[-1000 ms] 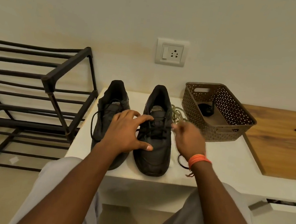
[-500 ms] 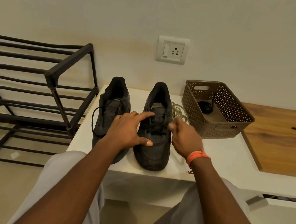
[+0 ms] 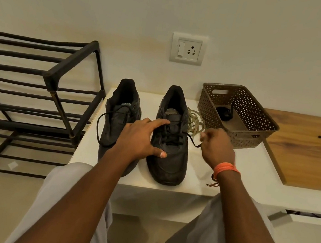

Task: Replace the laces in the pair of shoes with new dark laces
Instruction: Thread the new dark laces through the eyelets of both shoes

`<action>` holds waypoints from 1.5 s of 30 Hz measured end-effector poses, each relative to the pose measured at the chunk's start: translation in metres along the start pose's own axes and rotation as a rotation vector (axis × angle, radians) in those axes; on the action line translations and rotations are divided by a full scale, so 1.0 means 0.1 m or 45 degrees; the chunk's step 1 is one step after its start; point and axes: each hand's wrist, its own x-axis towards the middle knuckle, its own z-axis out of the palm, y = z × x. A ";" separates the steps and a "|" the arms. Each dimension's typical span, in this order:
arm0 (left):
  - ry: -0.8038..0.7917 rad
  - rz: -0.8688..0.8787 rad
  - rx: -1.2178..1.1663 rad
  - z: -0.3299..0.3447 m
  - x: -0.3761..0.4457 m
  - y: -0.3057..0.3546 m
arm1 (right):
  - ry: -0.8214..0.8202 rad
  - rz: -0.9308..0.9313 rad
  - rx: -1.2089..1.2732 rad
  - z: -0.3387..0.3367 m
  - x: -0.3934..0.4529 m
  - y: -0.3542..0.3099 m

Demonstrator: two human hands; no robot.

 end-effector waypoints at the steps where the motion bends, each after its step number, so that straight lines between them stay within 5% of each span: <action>1: 0.004 -0.009 -0.003 0.00 0.01 0.00 | 0.031 0.047 0.018 -0.05 0.02 0.05; 5: 0.021 0.001 -0.081 0.00 0.00 0.03 | -0.007 -0.016 0.222 -0.09 -0.05 0.04; 9: 0.295 -0.131 -0.154 -0.04 -0.02 0.10 | 0.007 -0.087 0.374 -0.17 -0.16 -0.19; 14: 0.198 -0.291 -0.101 -0.01 -0.04 0.11 | -0.158 -0.181 0.769 -0.28 -0.15 -0.39; 19: 0.234 -0.346 -0.244 0.04 -0.03 0.15 | -0.244 -0.198 0.777 -0.17 -0.14 -0.48; 23: 0.333 -0.205 -0.226 0.01 -0.06 0.16 | -0.303 -0.091 1.047 -0.16 -0.20 -0.50; 28: 0.130 0.185 -0.469 -0.13 -0.13 0.24 | -0.468 0.095 1.224 -0.23 -0.23 -0.46; 32: 0.201 0.204 -0.367 -0.18 -0.11 0.20 | -0.550 0.105 1.282 -0.24 -0.23 -0.45; 39: 0.321 0.088 -0.328 -0.21 -0.09 0.16 | -0.432 -0.265 0.862 -0.18 -0.20 -0.43; 45: 0.529 -0.294 -0.513 -0.04 0.01 0.15 | -0.221 -0.325 0.335 -0.10 0.04 -0.53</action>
